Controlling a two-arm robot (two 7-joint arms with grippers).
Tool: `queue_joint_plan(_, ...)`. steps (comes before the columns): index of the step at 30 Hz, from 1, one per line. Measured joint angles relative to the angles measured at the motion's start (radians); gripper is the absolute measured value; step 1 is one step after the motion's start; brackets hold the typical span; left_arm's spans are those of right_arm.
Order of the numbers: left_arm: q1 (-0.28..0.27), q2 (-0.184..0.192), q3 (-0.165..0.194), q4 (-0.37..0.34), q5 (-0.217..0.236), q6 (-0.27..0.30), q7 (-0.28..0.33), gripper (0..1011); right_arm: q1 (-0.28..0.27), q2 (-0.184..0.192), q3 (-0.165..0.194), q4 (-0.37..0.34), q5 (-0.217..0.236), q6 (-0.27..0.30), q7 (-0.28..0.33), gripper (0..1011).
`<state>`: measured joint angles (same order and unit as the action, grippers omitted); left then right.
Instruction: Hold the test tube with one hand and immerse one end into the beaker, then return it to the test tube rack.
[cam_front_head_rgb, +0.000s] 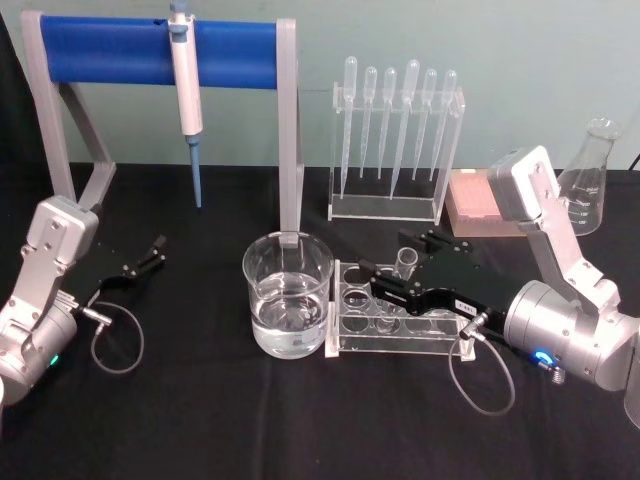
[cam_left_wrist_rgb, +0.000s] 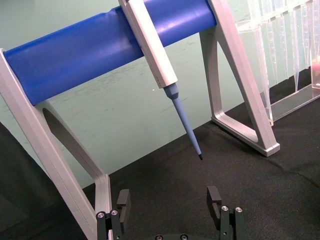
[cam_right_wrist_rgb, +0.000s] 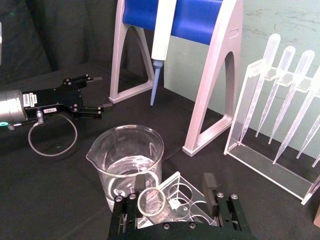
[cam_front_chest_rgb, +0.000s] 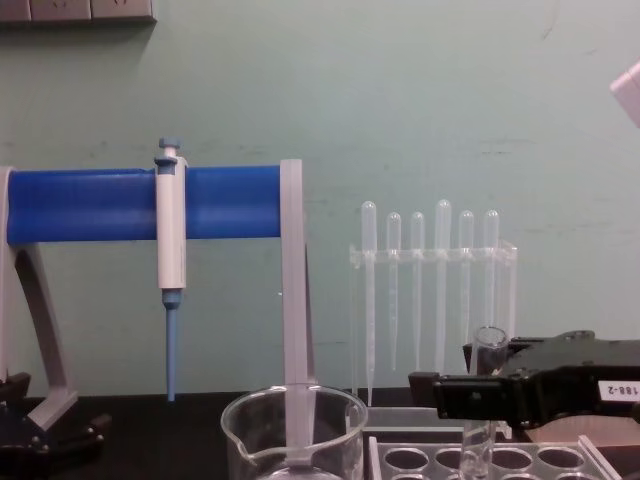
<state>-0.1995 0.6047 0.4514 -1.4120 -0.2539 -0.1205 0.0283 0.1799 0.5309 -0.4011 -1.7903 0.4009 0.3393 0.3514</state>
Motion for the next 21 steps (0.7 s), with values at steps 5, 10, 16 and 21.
queue_joint_plan(5, 0.0, 0.0, 0.0, 0.0, 0.0, 0.0, 0.0, 1000, -0.007, -0.001, 0.015, -0.021, 0.011, -0.005, 0.0, 876)
queue_joint_plan(10, 0.0, 0.0, 0.0, 0.0, 0.0, 0.0, 0.0, 1000, -0.019, -0.002, 0.039, -0.053, 0.035, -0.007, -0.004, 985)
queue_joint_plan(16, 0.0, 0.0, 0.0, 0.0, 0.0, 0.0, 0.0, 1000, -0.049, -0.009, 0.093, -0.113, 0.081, -0.016, -0.038, 1002)
queue_joint_plan(21, 0.0, 0.0, 0.0, 0.0, 0.0, 0.0, 0.0, 1000, -0.084, -0.029, 0.152, -0.153, 0.11, -0.033, -0.102, 1002)
